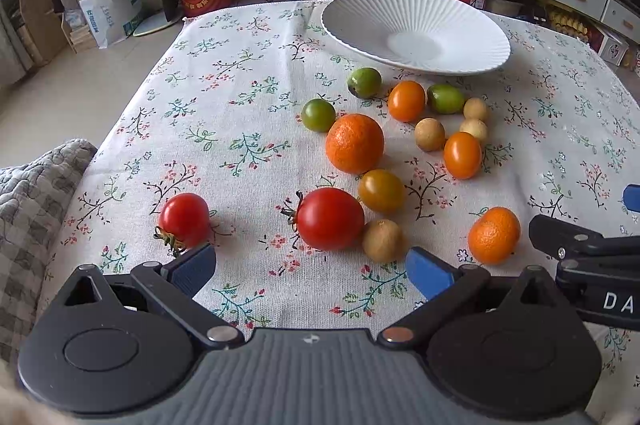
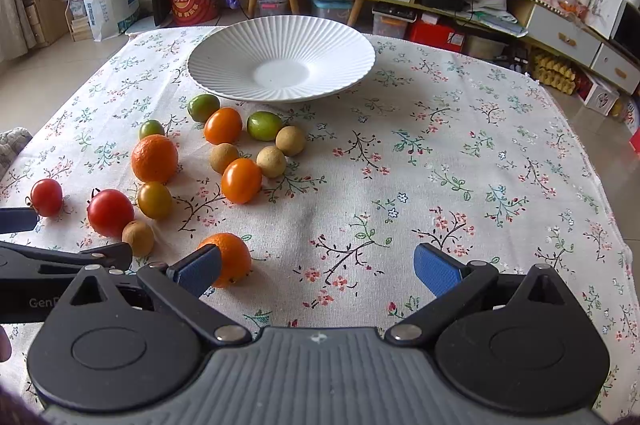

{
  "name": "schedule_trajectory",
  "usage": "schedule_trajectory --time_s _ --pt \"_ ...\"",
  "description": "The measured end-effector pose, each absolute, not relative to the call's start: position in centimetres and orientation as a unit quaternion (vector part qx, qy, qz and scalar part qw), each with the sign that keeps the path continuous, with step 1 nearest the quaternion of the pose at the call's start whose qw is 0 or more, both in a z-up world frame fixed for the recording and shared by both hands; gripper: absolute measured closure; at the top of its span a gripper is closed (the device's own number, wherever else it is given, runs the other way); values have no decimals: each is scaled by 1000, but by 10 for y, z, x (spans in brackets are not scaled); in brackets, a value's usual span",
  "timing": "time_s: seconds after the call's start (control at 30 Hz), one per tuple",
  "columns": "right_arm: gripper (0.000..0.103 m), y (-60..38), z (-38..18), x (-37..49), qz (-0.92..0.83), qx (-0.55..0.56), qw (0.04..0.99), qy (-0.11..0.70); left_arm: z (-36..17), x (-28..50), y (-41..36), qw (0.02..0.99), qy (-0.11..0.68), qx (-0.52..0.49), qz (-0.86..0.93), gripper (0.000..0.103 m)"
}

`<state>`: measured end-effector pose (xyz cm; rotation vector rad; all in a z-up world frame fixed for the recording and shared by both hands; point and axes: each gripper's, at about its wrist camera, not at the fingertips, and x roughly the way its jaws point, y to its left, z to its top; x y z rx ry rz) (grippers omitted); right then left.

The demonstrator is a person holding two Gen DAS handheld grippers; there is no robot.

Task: Organize fruits

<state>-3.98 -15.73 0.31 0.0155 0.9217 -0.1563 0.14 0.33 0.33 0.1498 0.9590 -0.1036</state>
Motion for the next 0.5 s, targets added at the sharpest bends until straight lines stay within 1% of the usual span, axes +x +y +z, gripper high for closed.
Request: schedule_trajectory --time_s 0.5 --pt "1 -159 4 -39 -76 13 893 443 5 1 5 884 460 69 -52 4"
